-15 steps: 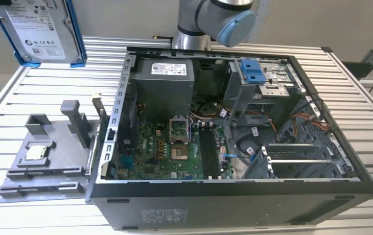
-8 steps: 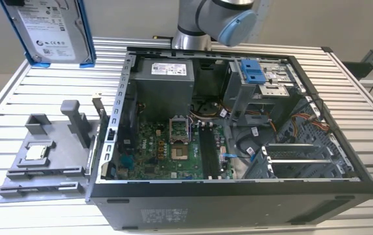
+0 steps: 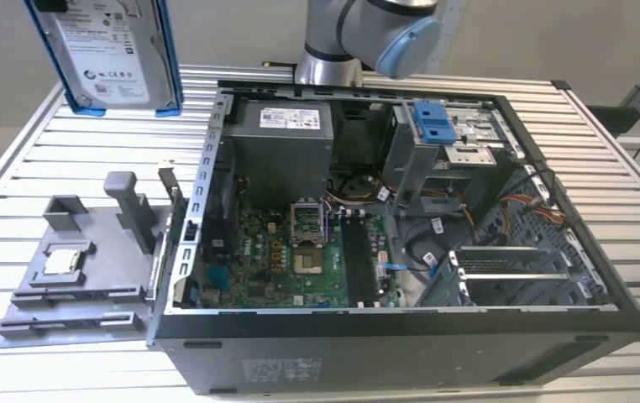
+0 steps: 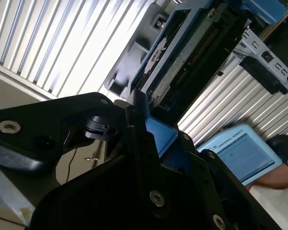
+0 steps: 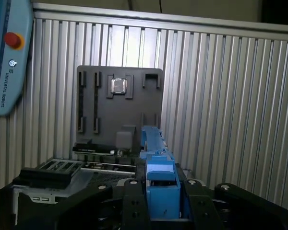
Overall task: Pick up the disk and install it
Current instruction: 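Pick up the disk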
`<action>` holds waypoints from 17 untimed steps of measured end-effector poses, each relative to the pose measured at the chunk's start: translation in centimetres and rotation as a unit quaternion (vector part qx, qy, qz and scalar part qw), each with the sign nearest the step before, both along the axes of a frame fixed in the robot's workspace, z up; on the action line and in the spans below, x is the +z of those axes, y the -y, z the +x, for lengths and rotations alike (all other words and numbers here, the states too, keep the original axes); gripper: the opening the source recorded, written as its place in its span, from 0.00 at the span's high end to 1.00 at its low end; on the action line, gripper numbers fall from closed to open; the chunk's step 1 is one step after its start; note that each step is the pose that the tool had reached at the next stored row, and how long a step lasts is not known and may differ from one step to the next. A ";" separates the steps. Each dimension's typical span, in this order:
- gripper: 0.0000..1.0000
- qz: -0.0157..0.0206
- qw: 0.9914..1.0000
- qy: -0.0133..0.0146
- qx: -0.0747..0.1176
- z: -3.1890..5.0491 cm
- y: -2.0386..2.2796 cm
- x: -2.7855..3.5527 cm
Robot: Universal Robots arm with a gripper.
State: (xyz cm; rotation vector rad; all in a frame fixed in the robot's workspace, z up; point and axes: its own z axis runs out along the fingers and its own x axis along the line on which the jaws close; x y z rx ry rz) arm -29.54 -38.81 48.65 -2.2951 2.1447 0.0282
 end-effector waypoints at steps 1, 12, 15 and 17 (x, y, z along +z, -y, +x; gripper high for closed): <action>1.00 0.000 1.000 0.000 0.000 0.18 0.00 0.01; 1.00 0.000 1.000 0.000 0.000 1.94 0.00 0.00; 1.00 0.000 1.000 0.000 0.000 1.94 0.00 0.00; 1.00 0.000 1.000 0.000 0.000 1.95 0.00 0.01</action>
